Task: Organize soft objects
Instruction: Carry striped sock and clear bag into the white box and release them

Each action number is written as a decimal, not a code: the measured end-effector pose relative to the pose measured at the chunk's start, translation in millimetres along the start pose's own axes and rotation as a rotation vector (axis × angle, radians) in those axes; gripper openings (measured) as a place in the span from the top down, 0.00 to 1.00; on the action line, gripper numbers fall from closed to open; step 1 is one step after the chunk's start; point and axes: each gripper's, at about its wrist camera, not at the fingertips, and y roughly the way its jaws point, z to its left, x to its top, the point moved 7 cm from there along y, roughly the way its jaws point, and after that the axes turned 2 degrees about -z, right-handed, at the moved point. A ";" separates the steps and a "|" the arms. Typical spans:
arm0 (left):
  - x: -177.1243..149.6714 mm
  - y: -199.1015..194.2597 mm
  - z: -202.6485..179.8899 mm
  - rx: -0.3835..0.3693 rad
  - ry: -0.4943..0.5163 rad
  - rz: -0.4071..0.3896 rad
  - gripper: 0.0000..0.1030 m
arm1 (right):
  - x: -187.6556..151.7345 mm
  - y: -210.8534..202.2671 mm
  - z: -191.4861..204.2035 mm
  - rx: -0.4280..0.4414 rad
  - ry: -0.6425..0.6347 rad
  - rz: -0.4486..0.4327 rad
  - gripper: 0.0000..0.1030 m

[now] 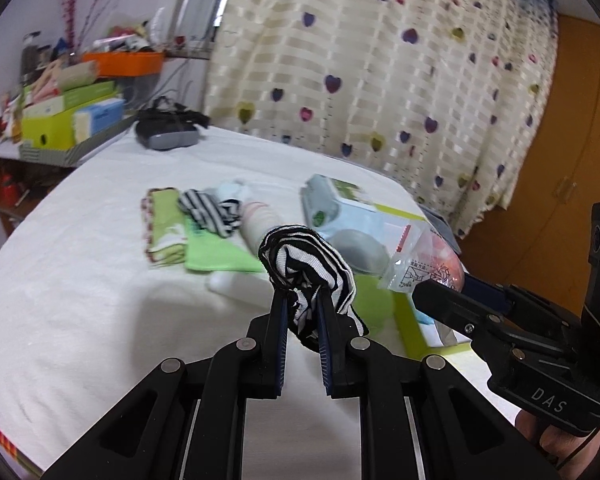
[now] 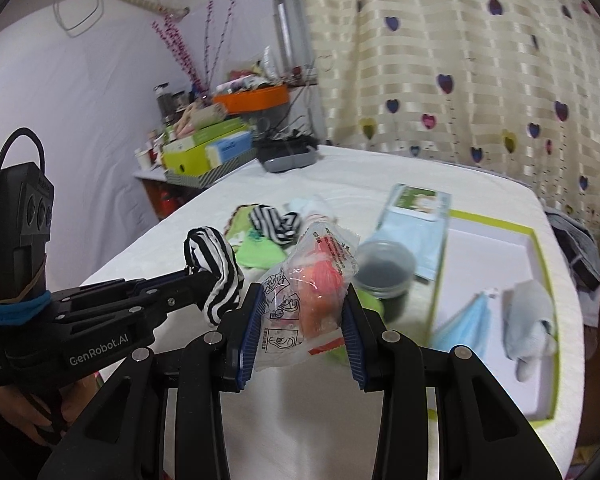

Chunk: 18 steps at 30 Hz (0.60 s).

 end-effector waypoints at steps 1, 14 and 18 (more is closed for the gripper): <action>-0.1 0.6 -5.5 -0.008 0.007 0.001 0.87 | -0.2 -2.3 -3.3 -0.005 0.004 -0.002 0.62; 0.4 11.1 -57.5 -0.063 0.087 0.020 0.87 | -4.8 -33.1 -42.9 -0.061 0.066 -0.046 0.62; -0.5 14.9 -71.1 -0.081 0.110 0.027 0.87 | -6.6 -39.0 -53.4 -0.080 0.086 -0.053 0.62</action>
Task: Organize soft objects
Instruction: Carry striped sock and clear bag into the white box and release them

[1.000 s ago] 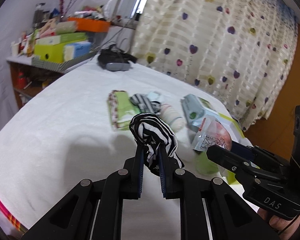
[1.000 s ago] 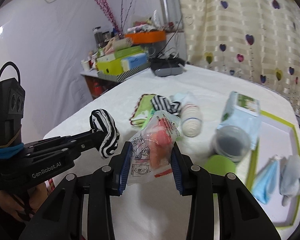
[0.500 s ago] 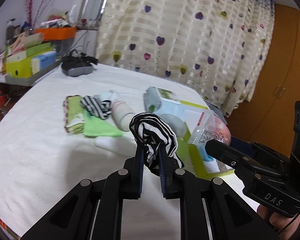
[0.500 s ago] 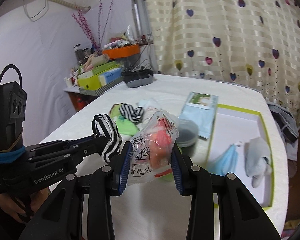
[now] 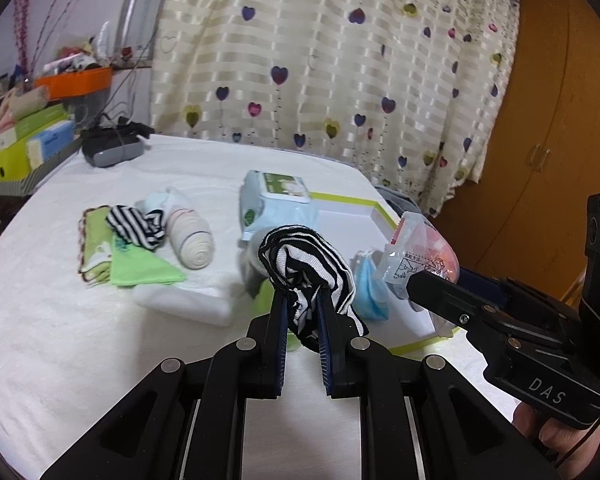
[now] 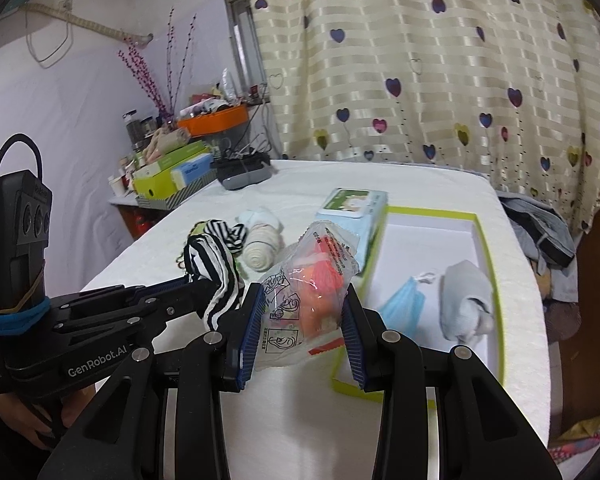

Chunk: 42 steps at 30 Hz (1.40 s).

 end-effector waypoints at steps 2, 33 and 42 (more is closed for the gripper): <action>0.9 1.7 -6.4 -0.010 0.010 0.002 0.87 | -0.8 -3.0 -5.1 -0.009 0.007 -0.004 0.62; -19.6 83.0 -81.0 -0.160 0.093 0.190 0.87 | -36.9 7.0 -120.8 -0.186 0.158 0.109 0.62; -31.0 117.0 -85.3 -0.155 0.083 0.266 0.87 | -46.1 31.2 -135.9 -0.183 0.169 0.164 0.62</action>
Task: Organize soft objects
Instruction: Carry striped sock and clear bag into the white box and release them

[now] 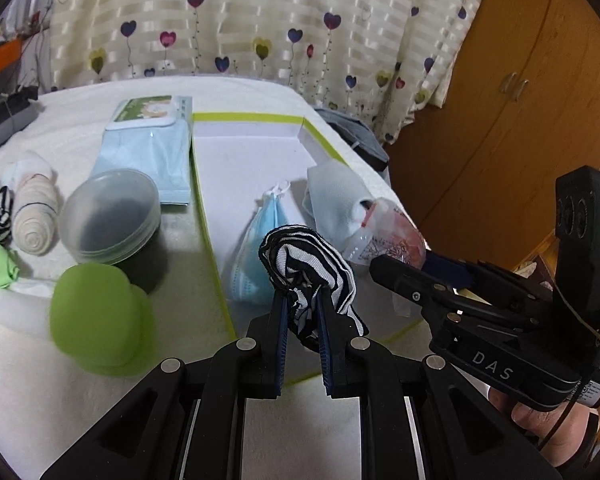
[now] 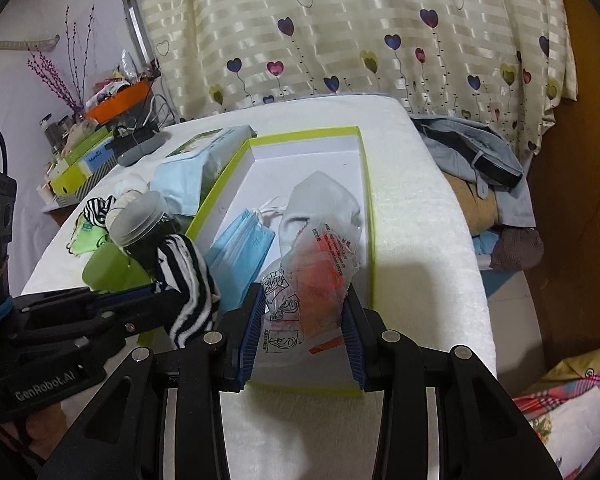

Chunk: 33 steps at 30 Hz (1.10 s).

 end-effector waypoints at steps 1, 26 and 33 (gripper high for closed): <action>0.9 3.5 0.9 0.002 -0.003 0.006 0.87 | 1.8 3.0 0.3 0.003 -0.002 0.001 0.62; 17.3 8.1 1.9 0.027 0.002 -0.047 0.68 | 16.1 -3.4 8.4 -0.030 -0.077 -0.032 0.56; 13.5 -12.3 -1.9 0.020 0.012 -0.079 0.68 | 18.1 -24.6 17.6 -0.046 -0.090 -0.074 0.56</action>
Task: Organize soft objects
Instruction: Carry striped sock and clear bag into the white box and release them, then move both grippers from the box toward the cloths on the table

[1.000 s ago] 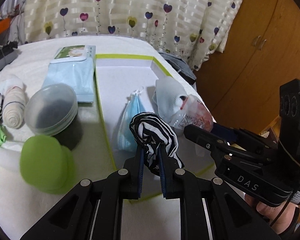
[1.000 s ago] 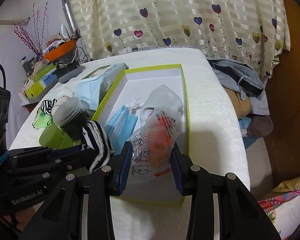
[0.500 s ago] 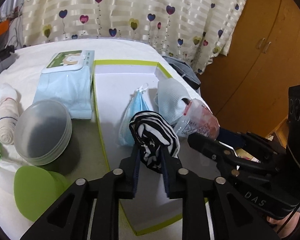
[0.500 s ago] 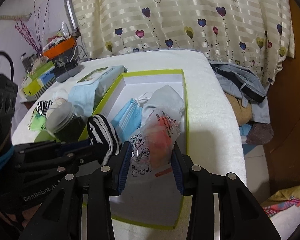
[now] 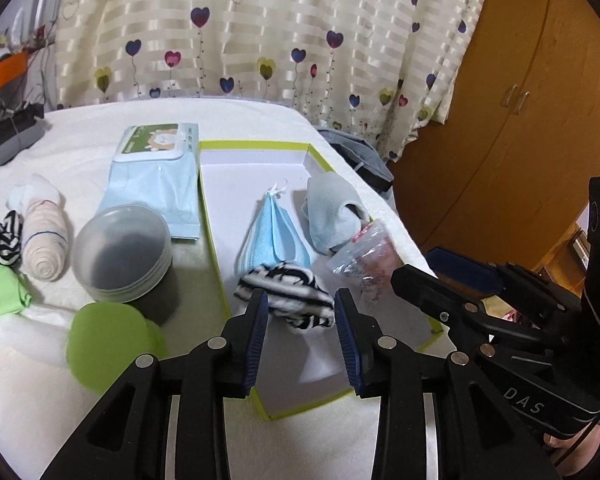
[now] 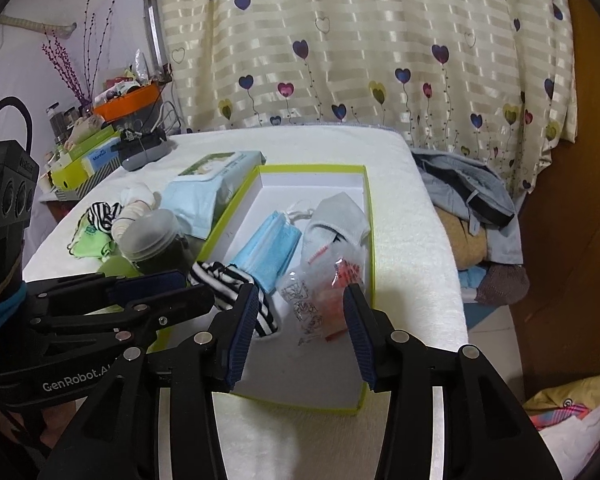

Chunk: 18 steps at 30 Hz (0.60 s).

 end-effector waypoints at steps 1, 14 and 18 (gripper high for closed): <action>-0.3 -3.1 -0.9 -0.001 0.003 -0.006 0.68 | 0.0 -1.7 1.0 -0.001 0.000 -0.004 0.56; -8.8 -40.3 -1.0 0.015 0.031 -0.072 0.68 | -4.2 -25.7 13.3 -0.004 0.015 -0.058 0.39; -11.5 -48.2 2.4 0.010 0.026 -0.080 0.68 | -5.3 -29.1 19.4 0.014 0.016 -0.054 0.39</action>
